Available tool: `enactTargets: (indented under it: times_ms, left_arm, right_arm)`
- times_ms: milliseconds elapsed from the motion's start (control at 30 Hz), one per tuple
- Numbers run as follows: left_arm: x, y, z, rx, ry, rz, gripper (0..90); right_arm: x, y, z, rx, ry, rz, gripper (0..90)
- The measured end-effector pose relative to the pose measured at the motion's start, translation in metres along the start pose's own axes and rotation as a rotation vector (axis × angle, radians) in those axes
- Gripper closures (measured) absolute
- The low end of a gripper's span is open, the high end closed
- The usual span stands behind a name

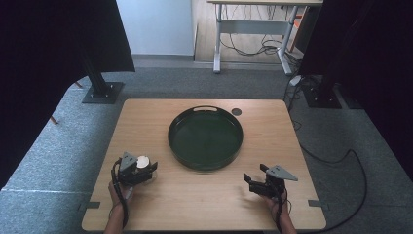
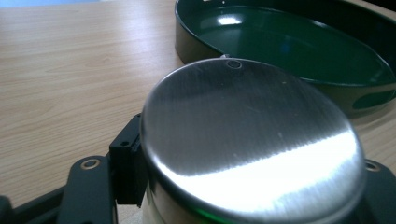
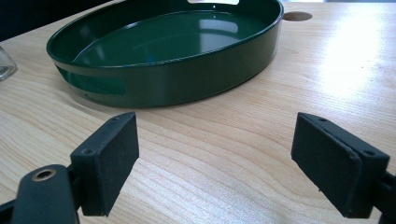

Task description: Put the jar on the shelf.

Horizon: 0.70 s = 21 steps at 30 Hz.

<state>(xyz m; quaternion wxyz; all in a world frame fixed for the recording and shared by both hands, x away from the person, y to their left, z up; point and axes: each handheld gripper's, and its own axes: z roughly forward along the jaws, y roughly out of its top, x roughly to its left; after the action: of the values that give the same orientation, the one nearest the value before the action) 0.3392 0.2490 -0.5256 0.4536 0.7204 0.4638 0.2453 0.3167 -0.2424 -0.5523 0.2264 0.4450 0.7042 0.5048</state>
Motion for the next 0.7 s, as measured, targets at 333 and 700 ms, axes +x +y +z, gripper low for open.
enactTargets:
  times_ms: [333,700]
  left_arm:
    - [-0.0006,0.0000,0.0002,-0.016,0.003,0.004,34.7]
    - [-0.0018,0.0050,-0.0040,-0.033,-0.028,-0.001,35.0]
  right_arm:
    - [-0.0001,0.0000,-0.0002,0.000,-0.003,0.005,14.8]
    - [0.0001,0.0000,-0.0001,0.000,-0.005,0.002,14.7]
